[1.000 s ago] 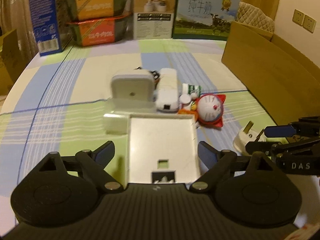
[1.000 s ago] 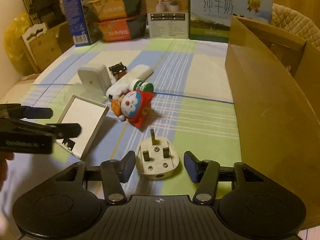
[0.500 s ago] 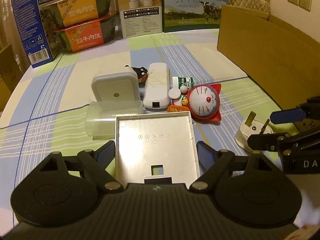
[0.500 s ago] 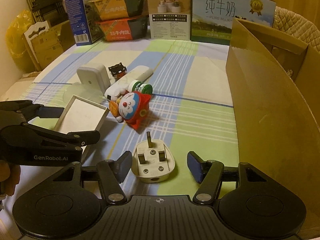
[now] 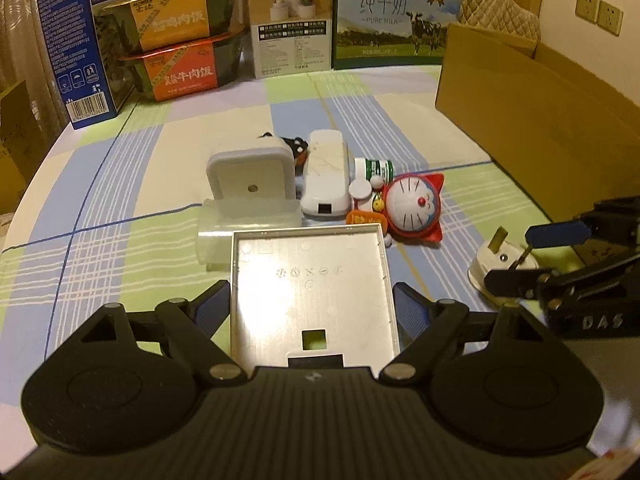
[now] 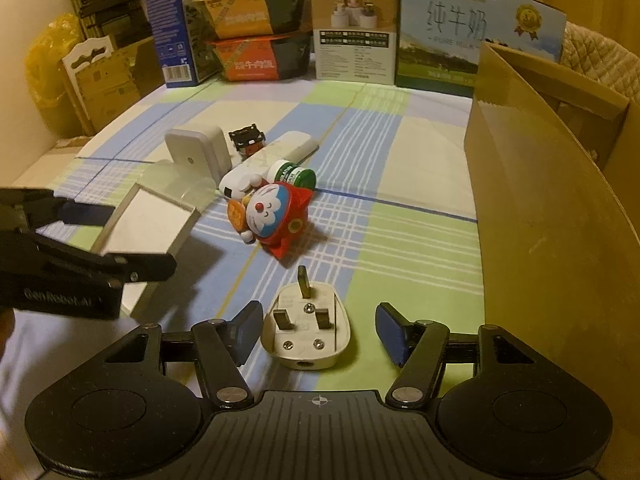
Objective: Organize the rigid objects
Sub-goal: 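Lift the plug and metal plate and carry them toward the cardboard box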
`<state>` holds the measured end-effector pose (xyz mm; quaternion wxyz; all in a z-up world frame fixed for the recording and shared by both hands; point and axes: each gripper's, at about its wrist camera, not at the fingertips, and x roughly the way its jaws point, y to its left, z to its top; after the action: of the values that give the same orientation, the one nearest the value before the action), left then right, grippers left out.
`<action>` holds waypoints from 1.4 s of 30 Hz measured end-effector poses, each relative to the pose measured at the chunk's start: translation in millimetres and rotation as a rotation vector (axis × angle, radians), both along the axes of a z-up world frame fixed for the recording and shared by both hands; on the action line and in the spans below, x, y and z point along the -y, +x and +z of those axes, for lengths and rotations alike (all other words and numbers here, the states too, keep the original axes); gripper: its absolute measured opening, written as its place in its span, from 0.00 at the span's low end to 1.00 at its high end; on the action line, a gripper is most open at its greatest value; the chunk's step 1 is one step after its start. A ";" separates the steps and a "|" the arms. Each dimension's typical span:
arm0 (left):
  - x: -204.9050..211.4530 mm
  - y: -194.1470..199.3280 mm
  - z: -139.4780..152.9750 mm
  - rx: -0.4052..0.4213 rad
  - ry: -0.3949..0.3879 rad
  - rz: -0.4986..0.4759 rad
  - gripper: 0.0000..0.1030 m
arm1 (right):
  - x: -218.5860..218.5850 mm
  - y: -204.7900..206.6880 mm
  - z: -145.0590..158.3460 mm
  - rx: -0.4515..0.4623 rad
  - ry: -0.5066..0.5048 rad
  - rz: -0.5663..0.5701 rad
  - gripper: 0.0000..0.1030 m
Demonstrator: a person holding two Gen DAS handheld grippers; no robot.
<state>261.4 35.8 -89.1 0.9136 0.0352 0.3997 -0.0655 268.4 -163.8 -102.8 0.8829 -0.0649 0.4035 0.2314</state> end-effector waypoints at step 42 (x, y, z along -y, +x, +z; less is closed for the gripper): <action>-4.6 -2.9 12.7 0.012 -0.044 0.006 0.81 | -5.0 -3.9 11.0 0.054 0.032 -0.028 0.44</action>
<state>258.4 40.4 -76.4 0.9167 0.0143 0.3928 -0.0715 264.5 -158.9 -91.7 0.8975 -0.0513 0.3767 0.2236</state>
